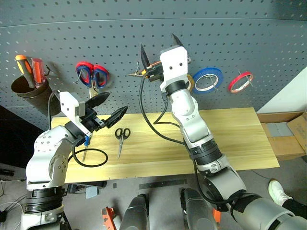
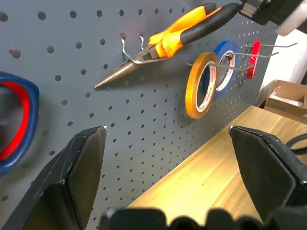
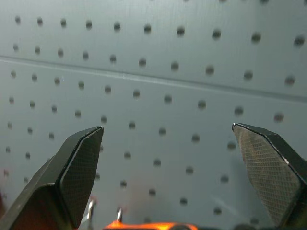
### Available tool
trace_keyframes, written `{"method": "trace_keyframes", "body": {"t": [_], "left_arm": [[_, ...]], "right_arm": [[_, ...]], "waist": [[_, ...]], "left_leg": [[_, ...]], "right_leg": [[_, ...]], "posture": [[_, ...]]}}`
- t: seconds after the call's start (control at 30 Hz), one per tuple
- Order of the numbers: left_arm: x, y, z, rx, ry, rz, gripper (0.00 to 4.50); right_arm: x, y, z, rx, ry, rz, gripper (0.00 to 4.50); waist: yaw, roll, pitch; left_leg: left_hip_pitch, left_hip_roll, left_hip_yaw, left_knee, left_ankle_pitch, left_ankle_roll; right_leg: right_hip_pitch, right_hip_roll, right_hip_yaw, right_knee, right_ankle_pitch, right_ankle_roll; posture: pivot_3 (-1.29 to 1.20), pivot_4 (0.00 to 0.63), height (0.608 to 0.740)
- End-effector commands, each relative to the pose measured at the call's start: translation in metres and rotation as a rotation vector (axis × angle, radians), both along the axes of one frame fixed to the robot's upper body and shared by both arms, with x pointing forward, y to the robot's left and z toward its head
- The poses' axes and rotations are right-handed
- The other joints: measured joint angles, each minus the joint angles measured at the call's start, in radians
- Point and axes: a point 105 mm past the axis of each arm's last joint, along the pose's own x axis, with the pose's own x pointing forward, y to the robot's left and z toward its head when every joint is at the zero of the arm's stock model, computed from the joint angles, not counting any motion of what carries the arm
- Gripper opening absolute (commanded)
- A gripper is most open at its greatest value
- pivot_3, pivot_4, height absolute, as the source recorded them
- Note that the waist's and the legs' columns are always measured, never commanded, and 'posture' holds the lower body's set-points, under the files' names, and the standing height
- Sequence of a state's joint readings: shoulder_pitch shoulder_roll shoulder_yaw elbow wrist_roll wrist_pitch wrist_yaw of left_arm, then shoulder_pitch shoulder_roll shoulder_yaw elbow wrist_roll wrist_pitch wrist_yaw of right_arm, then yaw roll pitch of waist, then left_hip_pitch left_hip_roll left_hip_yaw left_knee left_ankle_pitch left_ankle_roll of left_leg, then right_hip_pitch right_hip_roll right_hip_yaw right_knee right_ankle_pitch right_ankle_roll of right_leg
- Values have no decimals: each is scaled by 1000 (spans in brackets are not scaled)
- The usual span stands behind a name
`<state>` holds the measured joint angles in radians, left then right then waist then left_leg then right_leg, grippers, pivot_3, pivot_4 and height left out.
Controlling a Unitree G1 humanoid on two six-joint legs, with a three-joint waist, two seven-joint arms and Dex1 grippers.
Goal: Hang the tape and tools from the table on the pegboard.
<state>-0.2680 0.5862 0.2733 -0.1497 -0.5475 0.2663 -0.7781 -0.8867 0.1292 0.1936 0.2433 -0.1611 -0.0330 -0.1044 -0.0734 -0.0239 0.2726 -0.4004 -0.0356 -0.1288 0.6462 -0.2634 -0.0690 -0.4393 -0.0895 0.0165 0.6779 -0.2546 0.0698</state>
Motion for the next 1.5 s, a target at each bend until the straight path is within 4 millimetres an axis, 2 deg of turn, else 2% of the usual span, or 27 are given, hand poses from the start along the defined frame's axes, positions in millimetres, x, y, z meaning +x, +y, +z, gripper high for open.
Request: {"method": "trace_keyframes", "body": {"t": [0.03,0.13,0.27,0.37,0.53,0.63,0.73,0.87,1.07,1.3,1.5], "left_arm": [[-2,0,10,4,-46,-4,4383],[-3,1,9,4,-44,0,4383],[-4,0,8,10,-40,-1,4383],[-5,0,7,15,-40,-5,4383],[-6,-3,5,26,-34,-28,4383],[-6,-4,4,31,-31,-45,4383],[-4,-1,7,31,-39,-38,4383],[-3,-2,7,37,-39,-47,4383],[-2,-6,6,40,-37,-59,4383],[-1,-6,5,46,-35,-62,4383],[0,-5,5,46,-35,-61,4383]], "right_arm": [[-14,14,7,67,-3,81,4470],[-20,10,17,97,-33,107,4470],[-41,0,36,133,-109,193,4470],[-57,-9,42,112,-152,229,4470],[-70,-22,20,21,-94,269,4470],[-78,-21,1,-31,2,360,4470],[-80,-21,-10,-50,81,400,3913],[-70,-22,-24,-77,192,374,2511],[-52,-20,-29,-52,318,354,555],[-26,-23,-26,11,417,292,555],[-18,-23,-13,23,396,289,555]], "waist": [[-2,0,0],[-3,0,0],[-6,0,0],[-7,0,0],[-6,0,0],[-7,0,0],[-11,0,0],[-11,0,0],[-10,0,0],[-10,0,0],[-11,0,0]], "left_leg": [[0,0,0,0,0,0],[0,0,0,0,0,0],[0,0,0,-1,0,0],[0,0,0,-1,0,0],[0,0,0,-1,0,0],[0,0,0,-1,0,0],[0,1,0,-1,0,0],[0,2,0,0,0,0],[0,2,0,0,0,0],[0,2,1,-1,0,0],[0,2,1,-1,0,0]], "right_leg": [[0,0,0,0,0,0],[0,0,0,0,0,0],[0,0,0,-1,0,0],[0,0,0,-2,0,0],[1,0,0,-2,0,0],[0,0,0,-1,0,0],[0,0,0,-1,0,0],[0,1,-1,0,0,0],[0,1,-1,-1,0,0],[0,1,0,-1,0,0],[0,1,0,-1,0,0]], "posture": [[8,266,740],[7,266,740],[6,266,740],[1,268,740],[-12,273,740],[-19,275,740],[-23,274,740],[-27,273,740],[-28,272,740],[-27,268,740],[-26,268,740]]}}
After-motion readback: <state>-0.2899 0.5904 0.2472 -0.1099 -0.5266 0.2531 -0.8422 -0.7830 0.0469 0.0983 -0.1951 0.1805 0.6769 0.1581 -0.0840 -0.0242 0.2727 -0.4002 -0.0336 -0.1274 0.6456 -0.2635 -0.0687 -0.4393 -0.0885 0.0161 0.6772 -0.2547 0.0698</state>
